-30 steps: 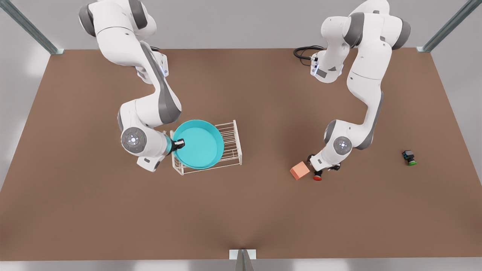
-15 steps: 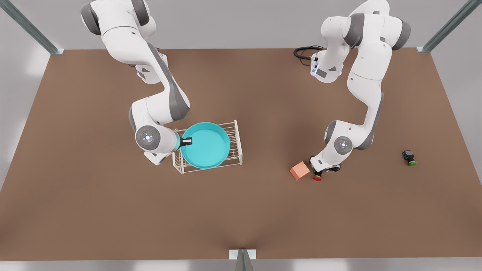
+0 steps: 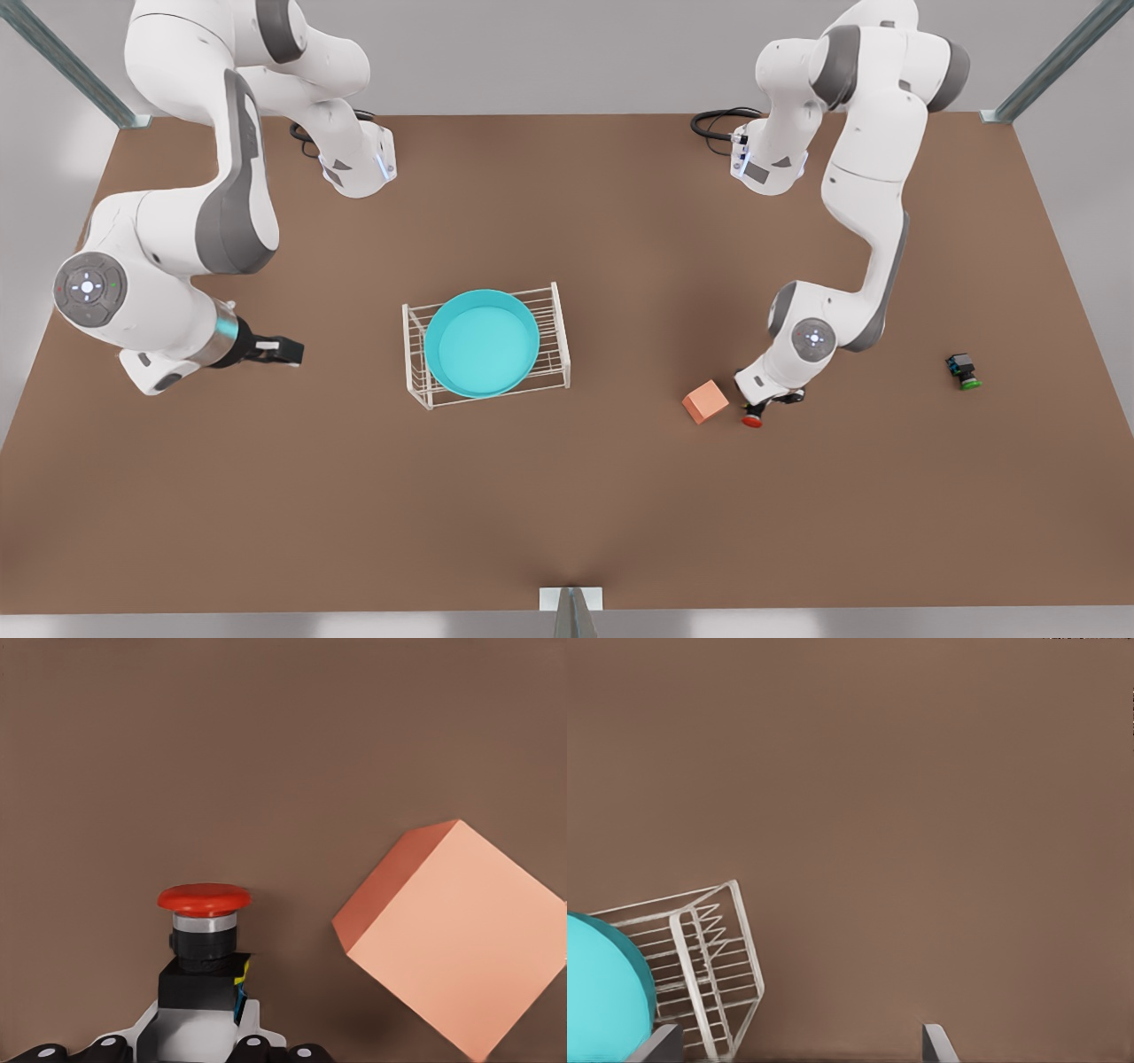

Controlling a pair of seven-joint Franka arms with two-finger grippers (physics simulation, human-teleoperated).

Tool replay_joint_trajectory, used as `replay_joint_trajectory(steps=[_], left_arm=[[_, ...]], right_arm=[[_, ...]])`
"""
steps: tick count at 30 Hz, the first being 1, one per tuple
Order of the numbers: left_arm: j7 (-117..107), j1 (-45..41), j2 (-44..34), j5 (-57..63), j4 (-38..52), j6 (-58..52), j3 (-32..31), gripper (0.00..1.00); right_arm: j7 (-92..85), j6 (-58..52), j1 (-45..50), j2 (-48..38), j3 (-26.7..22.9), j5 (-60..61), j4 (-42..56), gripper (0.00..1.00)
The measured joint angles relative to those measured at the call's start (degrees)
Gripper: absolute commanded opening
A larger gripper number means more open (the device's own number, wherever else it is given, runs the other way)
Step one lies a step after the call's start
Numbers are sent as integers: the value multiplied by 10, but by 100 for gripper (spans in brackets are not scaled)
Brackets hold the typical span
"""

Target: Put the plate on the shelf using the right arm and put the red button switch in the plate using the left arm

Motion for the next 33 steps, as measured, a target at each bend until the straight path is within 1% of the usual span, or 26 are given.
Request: replay_joint_trajectory(steps=[3,7,12,20,31,33], left_arm=[[1,4,-34,-1,4,-22,1,46],[0,3,-75,-6,56,-92,-4,46],[-3,-1,-85,-42,109,-161,-18,46],[-48,-10,-80,-65,183,-251,-105,46],[-171,-132,-74,-68,261,-304,-119,46],[-200,-143,-66,-69,284,-306,-133,46]], right_arm=[[-17,-5,3,-1,-8,-23,14,100],[-35,-8,-9,1,-11,-34,18,100],[-52,-3,-17,6,-7,-36,19,100],[-70,12,-17,11,-3,-35,18,100],[-85,18,-17,14,-3,-19,17,100],[-87,19,-19,14,-6,-17,18,100]])
